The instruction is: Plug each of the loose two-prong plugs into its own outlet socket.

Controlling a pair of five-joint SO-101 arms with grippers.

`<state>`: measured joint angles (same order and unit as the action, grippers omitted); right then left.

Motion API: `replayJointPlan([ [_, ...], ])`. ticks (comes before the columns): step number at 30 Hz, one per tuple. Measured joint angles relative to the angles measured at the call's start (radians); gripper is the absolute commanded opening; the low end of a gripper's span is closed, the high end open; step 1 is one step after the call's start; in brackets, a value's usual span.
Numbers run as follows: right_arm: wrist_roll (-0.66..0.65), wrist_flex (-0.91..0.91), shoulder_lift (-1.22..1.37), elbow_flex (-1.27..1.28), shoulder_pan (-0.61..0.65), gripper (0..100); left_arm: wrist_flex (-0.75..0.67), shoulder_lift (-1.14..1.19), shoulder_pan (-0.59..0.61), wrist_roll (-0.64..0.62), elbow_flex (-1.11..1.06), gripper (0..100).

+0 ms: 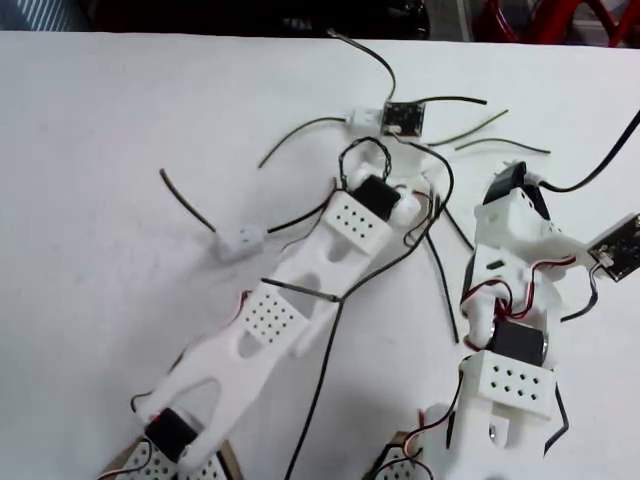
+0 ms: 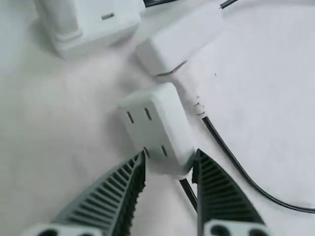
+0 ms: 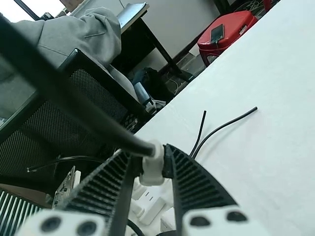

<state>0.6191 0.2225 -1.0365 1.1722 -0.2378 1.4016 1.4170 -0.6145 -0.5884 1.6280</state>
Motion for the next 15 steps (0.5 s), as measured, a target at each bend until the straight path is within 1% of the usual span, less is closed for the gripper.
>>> replayJointPlan([
  [5, 0.000, 0.000, 0.000, 0.000, 0.000, 1.6, 0.089, -0.003, 0.014, 0.000, 0.012, 17],
  [15, 0.000, 0.000, 0.000, 0.000, 0.000, 1.6, 0.278, -0.017, 0.098, 0.002, 0.035, 17],
])
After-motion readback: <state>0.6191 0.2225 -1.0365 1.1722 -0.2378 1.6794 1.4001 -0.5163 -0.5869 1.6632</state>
